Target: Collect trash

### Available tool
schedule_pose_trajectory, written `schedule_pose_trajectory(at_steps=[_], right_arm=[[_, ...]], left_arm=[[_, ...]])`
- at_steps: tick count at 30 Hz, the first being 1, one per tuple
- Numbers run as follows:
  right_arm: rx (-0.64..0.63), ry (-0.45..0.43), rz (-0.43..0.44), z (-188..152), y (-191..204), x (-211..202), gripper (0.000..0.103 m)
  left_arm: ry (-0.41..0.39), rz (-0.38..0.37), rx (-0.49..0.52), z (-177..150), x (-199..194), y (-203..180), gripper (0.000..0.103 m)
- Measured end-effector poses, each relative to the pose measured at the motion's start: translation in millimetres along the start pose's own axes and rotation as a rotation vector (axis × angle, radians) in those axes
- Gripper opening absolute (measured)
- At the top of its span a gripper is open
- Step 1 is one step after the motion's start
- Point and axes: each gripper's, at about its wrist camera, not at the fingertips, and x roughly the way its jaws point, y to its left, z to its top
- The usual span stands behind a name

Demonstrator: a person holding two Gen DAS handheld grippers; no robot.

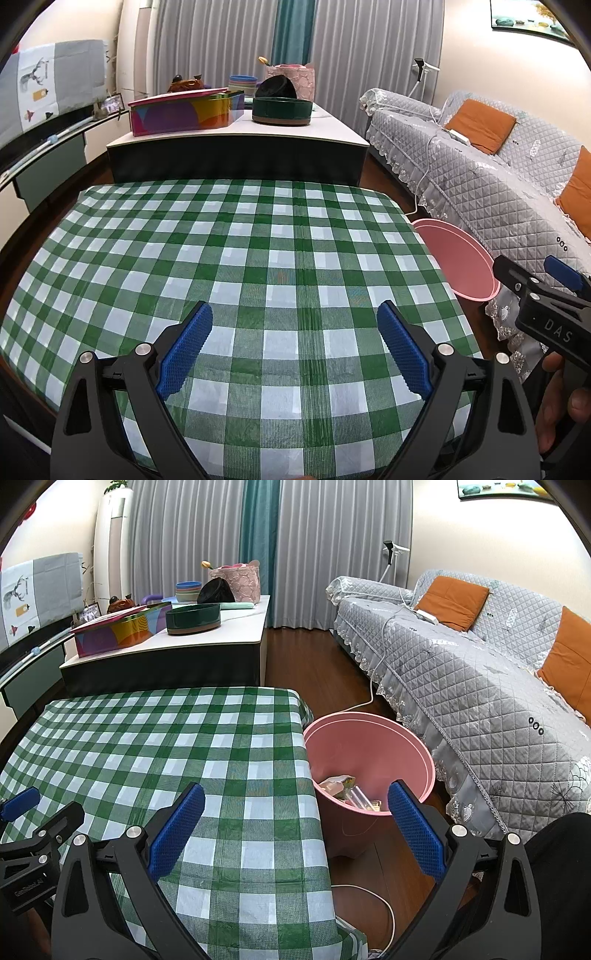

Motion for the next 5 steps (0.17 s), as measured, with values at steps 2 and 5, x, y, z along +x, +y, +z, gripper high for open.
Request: schedule_pose_trajectory(at_steps=[2,5], right_arm=[[0.000,0.000,0.000,0.0,0.1,0.1,0.098],[0.001,0.000,0.000,0.0,0.2,0.1,0.098]], left_arm=[[0.005,-0.001,-0.003,-0.1,1.2,0.7,0.089],[0.008,0.001,-0.002,-1.4,1.0,0.8,0.089]])
